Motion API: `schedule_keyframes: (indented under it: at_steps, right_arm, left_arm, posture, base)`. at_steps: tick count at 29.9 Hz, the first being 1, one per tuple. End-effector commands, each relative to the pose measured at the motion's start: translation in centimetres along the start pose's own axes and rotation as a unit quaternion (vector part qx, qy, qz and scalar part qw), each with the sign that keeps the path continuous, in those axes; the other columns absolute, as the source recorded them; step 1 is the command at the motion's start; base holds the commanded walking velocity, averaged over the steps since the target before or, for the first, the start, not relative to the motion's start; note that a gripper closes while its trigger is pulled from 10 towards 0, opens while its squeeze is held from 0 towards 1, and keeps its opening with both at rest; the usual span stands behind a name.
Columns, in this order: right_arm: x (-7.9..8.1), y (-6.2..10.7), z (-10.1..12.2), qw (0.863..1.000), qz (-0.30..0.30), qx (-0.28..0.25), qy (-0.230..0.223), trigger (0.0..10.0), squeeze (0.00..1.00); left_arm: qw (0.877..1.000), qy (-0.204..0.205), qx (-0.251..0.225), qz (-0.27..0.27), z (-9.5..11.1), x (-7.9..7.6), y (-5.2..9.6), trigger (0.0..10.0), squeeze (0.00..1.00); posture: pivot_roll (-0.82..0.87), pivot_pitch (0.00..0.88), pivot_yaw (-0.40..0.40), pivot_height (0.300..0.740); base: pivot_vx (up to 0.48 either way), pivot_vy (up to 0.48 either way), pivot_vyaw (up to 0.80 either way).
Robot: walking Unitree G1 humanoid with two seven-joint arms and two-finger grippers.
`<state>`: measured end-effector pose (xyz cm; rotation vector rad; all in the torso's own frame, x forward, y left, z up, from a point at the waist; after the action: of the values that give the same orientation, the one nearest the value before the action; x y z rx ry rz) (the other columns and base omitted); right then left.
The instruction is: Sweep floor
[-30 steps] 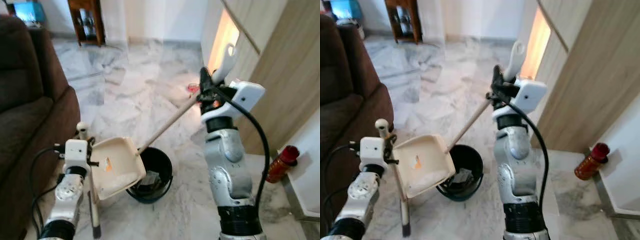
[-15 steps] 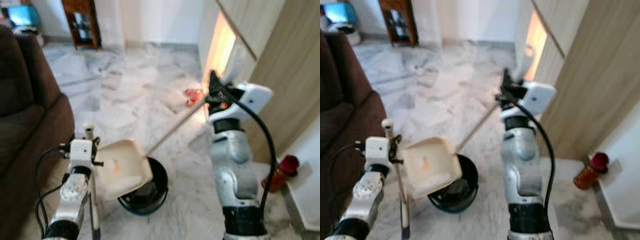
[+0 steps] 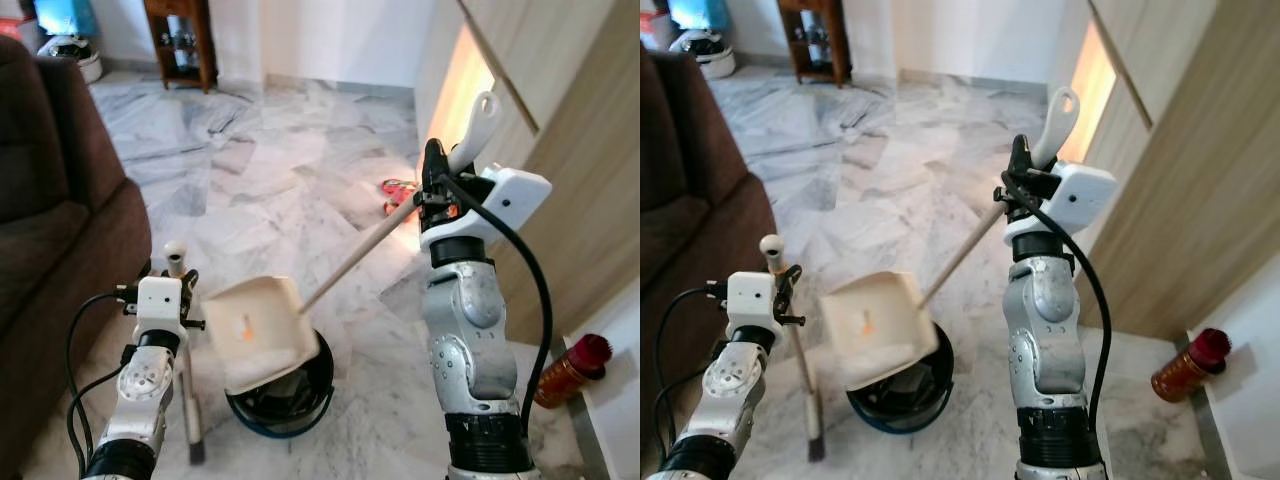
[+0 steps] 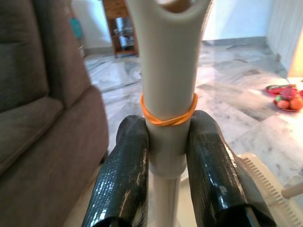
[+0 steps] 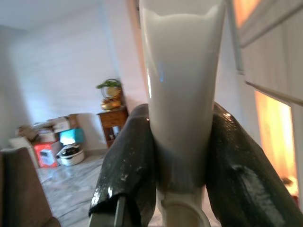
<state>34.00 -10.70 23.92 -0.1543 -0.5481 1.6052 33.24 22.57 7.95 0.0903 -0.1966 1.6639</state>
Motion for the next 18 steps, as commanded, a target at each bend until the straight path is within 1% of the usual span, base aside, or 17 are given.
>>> schedule_keyframes:
  at_steps: [1, 4, 5, 7, 10, 12, 13, 15, 17, 18]
  right_arm:
    - [0.4, -0.3, 1.4, 0.999, 0.001, -0.036, -0.014, 10.0, 0.00]
    - [0.3, -0.2, 1.5, 0.999, -0.003, -0.041, -0.005, 10.0, 0.00]
    - [0.3, -0.2, 1.7, 0.999, -0.001, -0.051, 0.009, 10.0, 0.00]
    - [0.4, -0.2, 1.8, 0.998, 0.001, -0.054, 0.013, 10.0, 0.00]
    - [0.9, 0.0, 1.8, 0.998, 0.016, -0.060, 0.033, 10.0, 0.00]
    - [1.7, 0.4, 1.6, 0.995, 0.036, -0.066, 0.060, 10.0, 0.00]
    - [1.7, 0.4, 1.6, 0.995, 0.036, -0.066, 0.060, 10.0, 0.00]
    - [2.4, 0.8, 1.4, 0.993, 0.056, -0.071, 0.080, 10.0, 0.00]
    - [2.6, 1.0, 1.3, 0.991, 0.062, -0.075, 0.087, 10.0, 0.00]
    - [3.0, 1.3, 1.1, 0.989, 0.072, -0.080, 0.100, 10.0, 0.00]
  left_arm:
    - [1.000, -0.002, -0.024, -0.004, 1.1, -0.1, -0.4, 10.0, 0.00]
    - [1.000, -0.002, -0.025, -0.003, 1.1, -0.1, -0.4, 10.0, 0.00]
    - [1.000, -0.001, -0.026, -0.003, 1.1, -0.1, -0.4, 10.0, 0.00]
    - [1.000, -0.001, -0.026, -0.003, 1.1, -0.1, -0.4, 10.0, 0.00]
    - [1.000, -0.001, -0.026, -0.003, 1.1, -0.2, -0.4, 10.0, 0.00]
    - [1.000, 0.000, -0.026, -0.004, 1.1, -0.2, -0.4, 10.0, 0.00]
    - [1.000, 0.000, -0.026, -0.004, 1.1, -0.2, -0.4, 10.0, 0.00]
    - [1.000, 0.001, -0.026, -0.004, 1.1, -0.2, -0.3, 10.0, 0.00]
    - [1.000, 0.001, -0.026, -0.004, 1.1, -0.2, -0.3, 10.0, 0.00]
    - [1.000, 0.001, -0.026, -0.005, 1.1, -0.3, -0.3, 10.0, 0.00]
  posture:
    - [0.14, 0.000, -0.030, 0.740]
    - [0.14, 0.000, -0.031, 0.740]
    - [0.14, 0.000, -0.031, 0.740]
    - [0.14, 0.000, -0.031, 0.740]
    - [0.14, 0.000, -0.031, 0.740]
    - [0.14, 0.000, -0.032, 0.740]
    - [0.14, 0.000, -0.032, 0.740]
    - [0.14, 0.000, -0.031, 0.740]
    - [0.14, 0.000, -0.031, 0.740]
    - [0.14, 0.000, -0.030, 0.740]
  base:
    - [0.000, 0.000, 0.00]
    - [0.000, 0.000, 0.00]
    - [0.000, 0.000, 0.00]
    - [0.000, 0.000, 0.00]
    - [0.000, 0.000, 0.00]
    - [0.000, 0.000, 0.00]
    - [0.000, 0.000, 0.00]
    - [0.000, 0.000, 0.00]
    - [0.000, 0.000, 0.00]
    - [0.000, 0.000, 0.00]
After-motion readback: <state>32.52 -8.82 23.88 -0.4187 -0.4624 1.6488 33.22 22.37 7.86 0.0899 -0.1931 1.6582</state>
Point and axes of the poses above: a point about 5 cm out from each wrist's last joint towards the gripper, its own y axis pointing back from the gripper into the wrist, its own z axis along the axis of the wrist's last joint, x = y × z, the point moved 3 cm from there along -y, pointing out of the wrist towards the gripper, and after that the axes turned 1 degree about y, right-handed, at the moved point
